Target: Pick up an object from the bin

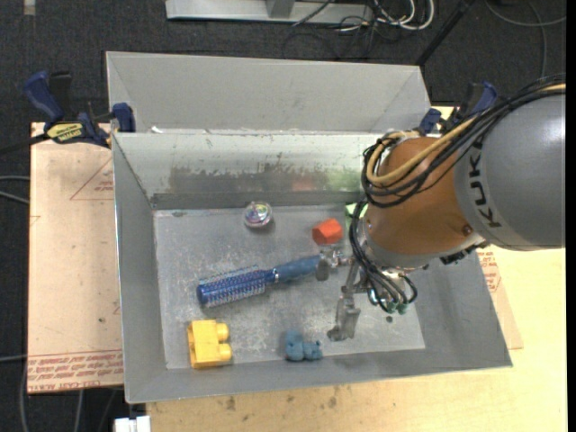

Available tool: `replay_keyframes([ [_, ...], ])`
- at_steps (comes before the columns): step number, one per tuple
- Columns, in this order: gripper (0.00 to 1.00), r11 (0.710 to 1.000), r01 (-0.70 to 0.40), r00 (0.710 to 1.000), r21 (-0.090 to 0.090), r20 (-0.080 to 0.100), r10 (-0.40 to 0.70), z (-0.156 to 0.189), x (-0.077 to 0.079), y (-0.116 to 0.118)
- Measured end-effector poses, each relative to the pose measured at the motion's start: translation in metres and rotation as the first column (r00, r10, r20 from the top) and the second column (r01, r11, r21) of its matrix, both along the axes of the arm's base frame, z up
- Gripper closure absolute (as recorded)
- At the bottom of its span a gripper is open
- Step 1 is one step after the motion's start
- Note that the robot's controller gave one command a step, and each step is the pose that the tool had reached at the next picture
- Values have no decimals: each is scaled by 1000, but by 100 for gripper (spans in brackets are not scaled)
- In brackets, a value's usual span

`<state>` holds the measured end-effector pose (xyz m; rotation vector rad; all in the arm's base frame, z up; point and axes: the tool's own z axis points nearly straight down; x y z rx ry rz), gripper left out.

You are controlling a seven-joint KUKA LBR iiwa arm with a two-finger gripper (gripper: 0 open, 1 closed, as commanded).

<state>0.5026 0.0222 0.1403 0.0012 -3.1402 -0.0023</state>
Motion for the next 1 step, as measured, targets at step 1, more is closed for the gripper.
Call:
replay_keyframes([
  [1, 0, 1000, 24, 1000, 1, 3, -24, -60, 68, 25],
])
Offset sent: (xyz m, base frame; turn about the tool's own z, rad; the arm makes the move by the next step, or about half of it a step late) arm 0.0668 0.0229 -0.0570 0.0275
